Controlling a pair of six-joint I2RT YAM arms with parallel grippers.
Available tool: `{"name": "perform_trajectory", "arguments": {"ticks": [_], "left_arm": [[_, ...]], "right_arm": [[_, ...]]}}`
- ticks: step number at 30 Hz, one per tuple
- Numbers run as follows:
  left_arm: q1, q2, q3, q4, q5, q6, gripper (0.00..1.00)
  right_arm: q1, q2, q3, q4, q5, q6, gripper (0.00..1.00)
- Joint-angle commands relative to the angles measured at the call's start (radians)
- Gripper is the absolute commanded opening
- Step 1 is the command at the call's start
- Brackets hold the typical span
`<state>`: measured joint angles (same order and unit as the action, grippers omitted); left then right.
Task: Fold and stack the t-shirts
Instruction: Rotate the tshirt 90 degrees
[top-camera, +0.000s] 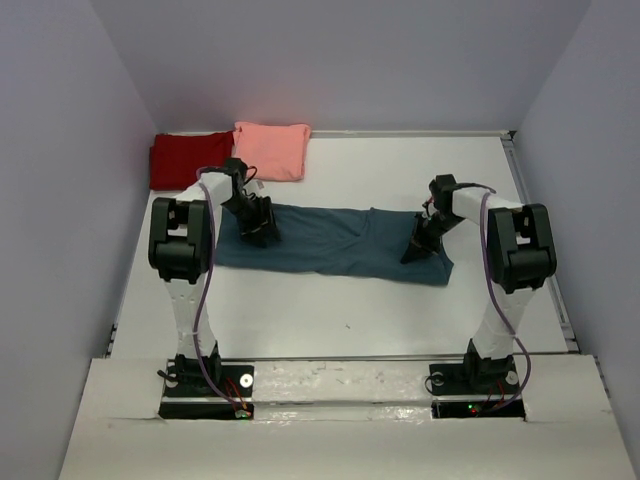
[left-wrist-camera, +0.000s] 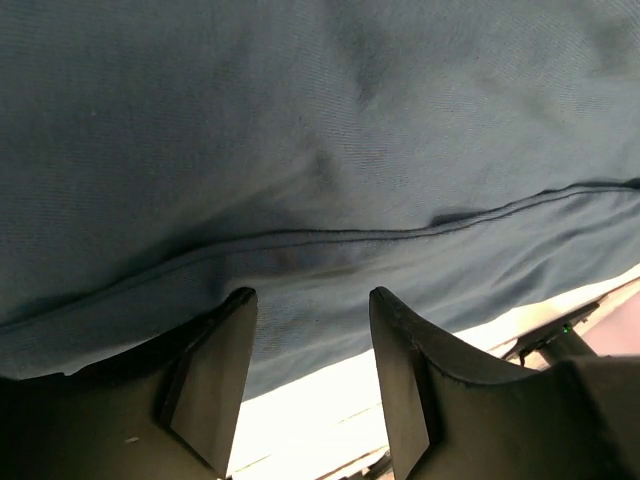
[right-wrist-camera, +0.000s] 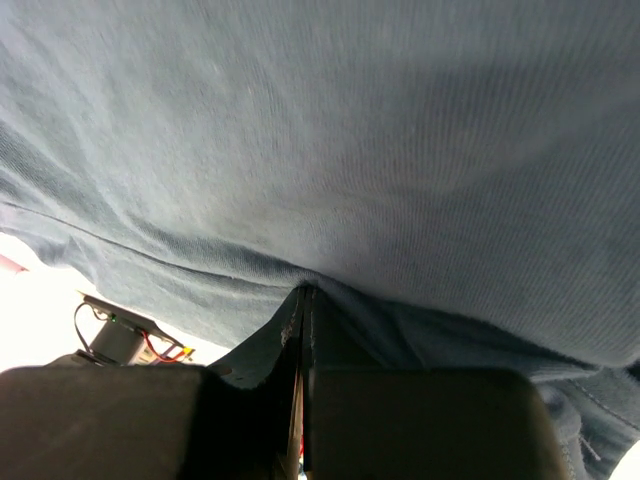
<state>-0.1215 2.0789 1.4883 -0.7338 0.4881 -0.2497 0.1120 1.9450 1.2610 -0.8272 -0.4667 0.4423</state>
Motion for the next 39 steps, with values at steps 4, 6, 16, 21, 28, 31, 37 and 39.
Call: {"name": "perform_trajectory", "arguments": {"ticks": [4, 6, 16, 21, 28, 31, 37, 39], "left_arm": [[0.010, 0.095, 0.020, -0.030, -0.066, -0.003, 0.53], [0.010, 0.113, 0.013, -0.024, -0.045, -0.011, 0.35], [0.011, 0.121, -0.033, -0.001, -0.019, -0.020, 0.14], [0.010, 0.116, -0.062, -0.026, -0.020, 0.004, 0.16], [0.010, 0.054, -0.160, -0.050, -0.039, 0.030, 0.17], [0.010, 0.017, -0.209, -0.056, -0.066, 0.038, 0.17], [0.008, -0.043, -0.304, -0.038, -0.074, 0.029, 0.18], [-0.006, -0.055, -0.335, -0.032, -0.068, 0.021, 0.18]], "right_arm": [[0.005, 0.054, 0.072, -0.010, 0.054, -0.007, 0.00], [0.005, 0.063, 0.086, -0.012, 0.054, -0.007, 0.00], [0.005, 0.089, 0.132, -0.039, 0.068, -0.020, 0.00], [0.005, 0.118, 0.153, -0.062, 0.117, -0.042, 0.00], [0.005, 0.228, 0.279, -0.076, 0.137, -0.059, 0.00], [0.005, 0.284, 0.360, -0.084, 0.148, -0.054, 0.00], [0.005, 0.370, 0.495, -0.092, 0.155, -0.045, 0.00], [0.005, 0.417, 0.561, -0.093, 0.154, -0.048, 0.00]]}}
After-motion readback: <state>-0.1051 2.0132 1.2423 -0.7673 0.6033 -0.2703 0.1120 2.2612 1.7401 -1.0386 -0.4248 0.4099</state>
